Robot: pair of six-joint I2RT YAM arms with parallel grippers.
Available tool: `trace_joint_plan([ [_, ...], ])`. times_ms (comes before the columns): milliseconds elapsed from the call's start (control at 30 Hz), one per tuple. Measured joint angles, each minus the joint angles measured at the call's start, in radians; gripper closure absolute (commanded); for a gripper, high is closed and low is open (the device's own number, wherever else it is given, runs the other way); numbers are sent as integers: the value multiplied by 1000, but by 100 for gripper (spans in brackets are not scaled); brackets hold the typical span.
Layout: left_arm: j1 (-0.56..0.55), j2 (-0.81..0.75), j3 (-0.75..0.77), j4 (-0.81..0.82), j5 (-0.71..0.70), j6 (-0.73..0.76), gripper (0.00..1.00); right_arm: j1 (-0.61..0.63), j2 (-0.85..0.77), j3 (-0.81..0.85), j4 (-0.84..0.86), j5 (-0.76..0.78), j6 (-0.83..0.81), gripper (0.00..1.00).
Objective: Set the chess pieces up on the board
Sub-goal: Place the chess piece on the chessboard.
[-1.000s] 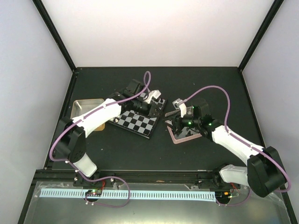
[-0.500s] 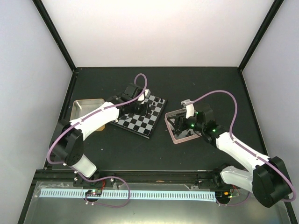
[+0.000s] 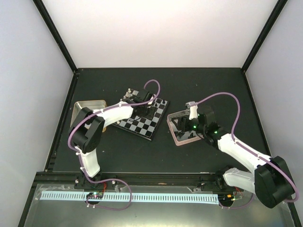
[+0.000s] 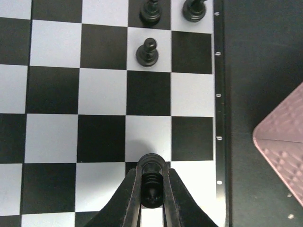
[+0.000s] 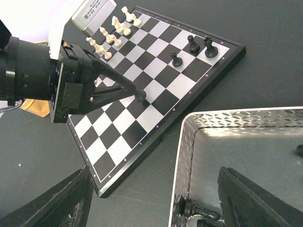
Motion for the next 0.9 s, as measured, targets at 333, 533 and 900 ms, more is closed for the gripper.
trace_joint_plan([
  [333,-6,47,27,12,9,52,96,0,11,0,0,21,9,28],
  [533,-25,83,66,18,39,76,95,0,27,0,0,22,11,27],
  [900,-31,109,101,11,56,90,83,0,32,0,-2,25,12,28],
])
